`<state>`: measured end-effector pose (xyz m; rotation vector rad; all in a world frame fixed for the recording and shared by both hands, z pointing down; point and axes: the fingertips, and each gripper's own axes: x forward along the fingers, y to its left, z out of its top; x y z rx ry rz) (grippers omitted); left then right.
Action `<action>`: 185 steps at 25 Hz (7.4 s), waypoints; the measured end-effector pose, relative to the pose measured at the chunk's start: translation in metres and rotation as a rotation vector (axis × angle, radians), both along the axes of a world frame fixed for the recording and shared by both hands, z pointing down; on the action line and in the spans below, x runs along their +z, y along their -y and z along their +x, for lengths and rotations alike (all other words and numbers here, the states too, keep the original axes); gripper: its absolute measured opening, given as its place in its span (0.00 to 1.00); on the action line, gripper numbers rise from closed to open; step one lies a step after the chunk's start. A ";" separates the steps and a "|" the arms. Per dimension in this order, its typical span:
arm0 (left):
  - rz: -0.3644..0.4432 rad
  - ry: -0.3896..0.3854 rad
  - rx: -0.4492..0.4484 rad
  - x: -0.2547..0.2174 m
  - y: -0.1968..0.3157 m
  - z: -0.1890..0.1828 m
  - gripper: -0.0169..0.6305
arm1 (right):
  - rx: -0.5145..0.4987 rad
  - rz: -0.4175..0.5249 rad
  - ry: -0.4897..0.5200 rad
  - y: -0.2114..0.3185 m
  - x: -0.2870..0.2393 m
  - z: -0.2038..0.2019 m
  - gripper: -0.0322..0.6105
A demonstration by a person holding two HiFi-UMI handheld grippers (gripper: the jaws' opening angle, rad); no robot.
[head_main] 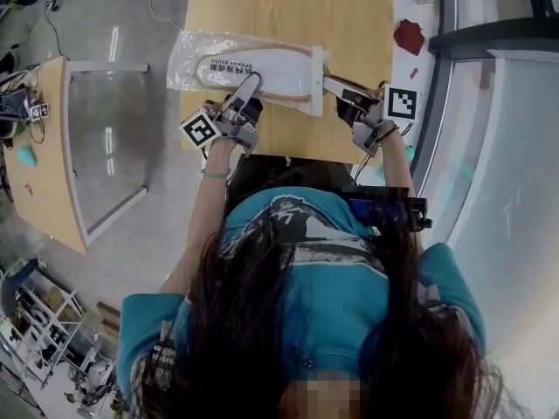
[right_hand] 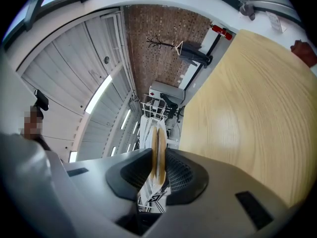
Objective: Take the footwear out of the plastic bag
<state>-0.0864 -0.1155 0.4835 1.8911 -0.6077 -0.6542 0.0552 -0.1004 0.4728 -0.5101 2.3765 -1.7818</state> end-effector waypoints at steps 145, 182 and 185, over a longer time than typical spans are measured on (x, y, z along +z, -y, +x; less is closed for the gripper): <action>-0.404 0.502 -0.098 0.104 0.017 -0.038 0.59 | 0.201 -0.194 -0.463 0.010 0.143 -0.016 0.39; 0.038 0.661 -0.033 0.020 -0.149 -0.094 0.38 | 0.468 0.007 -0.437 -0.128 0.065 -0.043 0.43; 0.096 0.679 0.026 0.014 -0.182 -0.115 0.37 | 0.479 -0.007 -0.375 -0.167 0.067 -0.074 0.43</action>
